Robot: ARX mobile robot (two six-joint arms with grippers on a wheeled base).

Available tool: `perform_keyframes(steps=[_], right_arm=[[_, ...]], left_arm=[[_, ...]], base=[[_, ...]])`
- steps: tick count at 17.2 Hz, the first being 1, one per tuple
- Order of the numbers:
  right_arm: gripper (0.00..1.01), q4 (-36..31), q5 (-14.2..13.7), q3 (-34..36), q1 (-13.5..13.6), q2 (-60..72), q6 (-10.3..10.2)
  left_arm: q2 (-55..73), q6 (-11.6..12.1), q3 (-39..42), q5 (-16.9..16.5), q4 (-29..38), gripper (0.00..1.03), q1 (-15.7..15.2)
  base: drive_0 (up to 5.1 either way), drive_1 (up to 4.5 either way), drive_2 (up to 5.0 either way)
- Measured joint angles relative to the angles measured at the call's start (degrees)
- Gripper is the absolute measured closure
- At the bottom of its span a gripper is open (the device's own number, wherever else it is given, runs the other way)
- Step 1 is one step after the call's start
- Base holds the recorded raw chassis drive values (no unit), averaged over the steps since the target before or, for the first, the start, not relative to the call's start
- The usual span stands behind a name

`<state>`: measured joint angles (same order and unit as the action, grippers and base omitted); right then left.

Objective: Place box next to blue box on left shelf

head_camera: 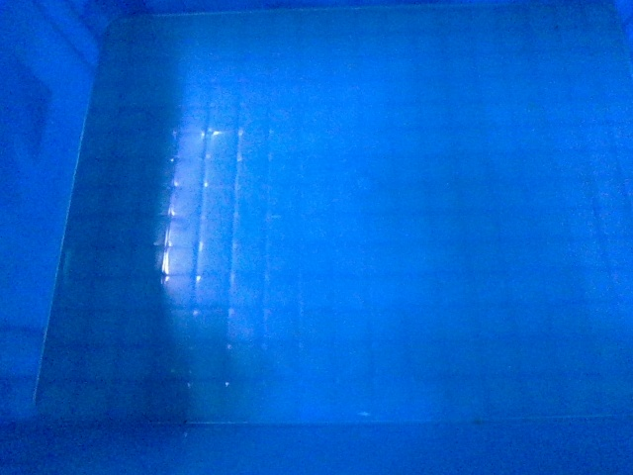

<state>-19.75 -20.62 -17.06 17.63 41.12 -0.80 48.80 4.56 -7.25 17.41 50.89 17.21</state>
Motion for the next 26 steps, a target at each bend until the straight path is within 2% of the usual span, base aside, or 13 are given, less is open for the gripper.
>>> perform_keyframes(steps=[26], right_arm=[[0.80, -0.07, -0.07, 0.00, 0.00, 0.00, 0.00]], left_arm=[[0.00, -0.02, 0.00, 0.00, -0.11, 0.72, 0.00]], base=[[-4.9, 2.53, 2.5]])
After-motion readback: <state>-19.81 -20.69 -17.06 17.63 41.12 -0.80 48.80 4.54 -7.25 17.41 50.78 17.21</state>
